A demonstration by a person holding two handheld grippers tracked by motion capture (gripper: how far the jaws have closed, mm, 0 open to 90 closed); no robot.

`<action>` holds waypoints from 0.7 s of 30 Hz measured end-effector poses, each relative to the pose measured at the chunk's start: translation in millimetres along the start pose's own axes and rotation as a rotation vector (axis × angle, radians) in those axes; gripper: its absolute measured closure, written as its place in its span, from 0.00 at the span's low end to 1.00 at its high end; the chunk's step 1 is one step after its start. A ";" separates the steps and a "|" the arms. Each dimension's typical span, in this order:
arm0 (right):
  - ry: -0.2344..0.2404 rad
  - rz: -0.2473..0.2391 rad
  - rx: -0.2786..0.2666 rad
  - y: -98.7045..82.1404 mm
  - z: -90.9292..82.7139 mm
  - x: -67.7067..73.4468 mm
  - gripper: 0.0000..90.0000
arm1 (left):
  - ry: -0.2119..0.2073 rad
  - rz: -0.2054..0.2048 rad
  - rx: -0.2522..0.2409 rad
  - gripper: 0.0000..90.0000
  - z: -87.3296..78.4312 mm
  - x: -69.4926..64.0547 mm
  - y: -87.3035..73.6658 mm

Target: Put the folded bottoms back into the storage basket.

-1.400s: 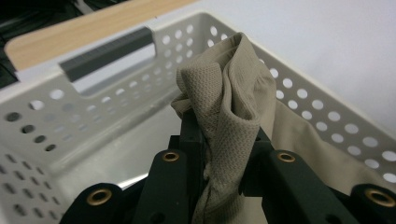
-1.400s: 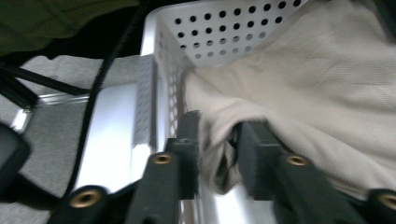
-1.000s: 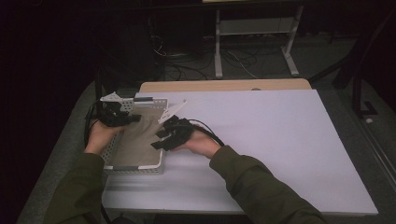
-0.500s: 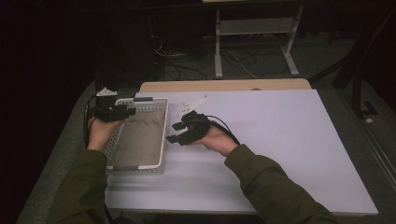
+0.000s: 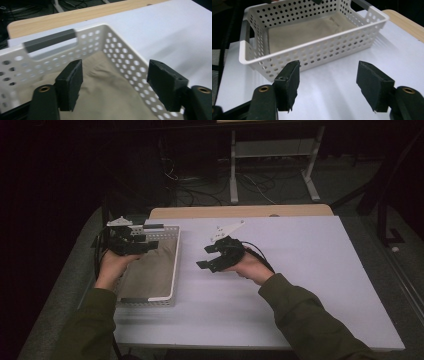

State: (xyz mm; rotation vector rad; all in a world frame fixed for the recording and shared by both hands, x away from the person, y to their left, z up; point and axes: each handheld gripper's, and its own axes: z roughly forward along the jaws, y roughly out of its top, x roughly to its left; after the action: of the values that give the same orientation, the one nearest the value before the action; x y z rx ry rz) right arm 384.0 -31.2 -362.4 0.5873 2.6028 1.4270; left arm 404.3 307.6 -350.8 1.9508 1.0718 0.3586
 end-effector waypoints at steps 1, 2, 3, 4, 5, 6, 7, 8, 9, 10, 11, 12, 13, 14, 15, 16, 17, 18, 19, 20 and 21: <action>-0.006 0.003 -0.001 -1.8 -2.7 -1.2 0.37 | -0.010 0.004 -0.004 0.29 0.1 -4.2 -0.3; -0.011 0.005 -0.004 -3.6 -5.5 -2.5 0.37 | -0.016 0.011 -0.007 0.27 -0.3 -8.7 -0.8; -0.018 0.005 -0.007 -5.3 -8.3 -3.7 0.36 | -0.023 0.016 -0.011 0.25 -0.5 -13.2 -1.4; -0.026 0.006 -0.011 -7.2 -11.7 -4.6 0.36 | -0.031 0.019 -0.014 0.24 -0.7 -17.7 -2.0; -0.031 0.011 -0.017 -9.1 -15.0 -5.4 0.35 | -0.038 0.024 -0.015 0.22 -1.0 -22.1 -2.6; -0.035 0.015 -0.021 -11.1 -18.4 -6.0 0.34 | -0.044 0.032 -0.018 0.21 -1.2 -26.2 -3.1; -0.040 0.016 -0.025 -13.2 -21.7 -6.8 0.34 | -0.049 0.039 -0.016 0.20 -1.7 -30.0 -3.4; -0.045 0.019 -0.029 -15.5 -24.7 -7.7 0.34 | -0.056 0.046 -0.017 0.19 -2.1 -33.6 -3.7; -0.049 0.024 -0.030 -17.8 -27.8 -8.4 0.33 | -0.059 0.053 -0.017 0.18 -2.5 -37.1 -3.9; -0.053 0.026 -0.032 -20.3 -30.5 -9.3 0.32 | -0.061 0.055 -0.022 0.17 -3.0 -40.6 -4.3; -0.058 0.030 -0.030 -22.8 -33.4 -10.0 0.31 | -0.067 0.059 -0.028 0.17 -4.0 -43.8 -4.7; -0.063 0.035 -0.031 -25.5 -36.1 -10.5 0.30 | -0.075 0.062 -0.032 0.17 -4.8 -46.8 -5.5; -0.069 0.037 -0.033 -28.3 -38.9 -11.3 0.29 | -0.081 0.064 -0.034 0.16 -5.5 -50.1 -6.4; -0.071 0.042 -0.036 -31.3 -41.9 -11.8 0.28 | -0.083 0.071 -0.035 0.16 -6.0 -53.2 -7.3; -0.075 0.043 -0.036 -34.4 -45.1 -12.5 0.26 | -0.087 0.076 -0.037 0.16 -6.4 -56.3 -8.5; -0.080 0.047 -0.038 -37.5 -48.2 -13.1 0.24 | -0.094 0.079 -0.043 0.15 -6.7 -59.2 -9.9; -0.089 0.053 -0.040 -40.5 -51.4 -13.6 0.23 | -0.099 0.082 -0.047 0.14 -7.1 -61.9 -11.2; -0.095 0.058 -0.043 -43.5 -54.6 -14.2 0.21 | -0.105 0.084 -0.054 0.14 -7.7 -64.9 -12.6; -0.100 0.062 -0.046 -46.5 -58.1 -14.6 0.19 | -0.114 0.087 -0.057 0.14 -7.8 -67.9 -14.0; -0.105 0.065 -0.050 -49.6 -61.7 -15.0 0.18 | -0.125 0.091 -0.057 0.13 -7.5 -71.2 -15.4; -0.109 0.066 -0.053 -52.7 -65.3 -15.3 0.17 | -0.134 0.097 -0.055 0.11 -7.2 -74.7 -16.8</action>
State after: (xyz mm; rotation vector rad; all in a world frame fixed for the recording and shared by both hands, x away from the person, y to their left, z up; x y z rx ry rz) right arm 364.9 -113.9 -371.6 0.7281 2.4765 1.4351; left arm 346.8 256.5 -349.1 1.9529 0.8754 0.3015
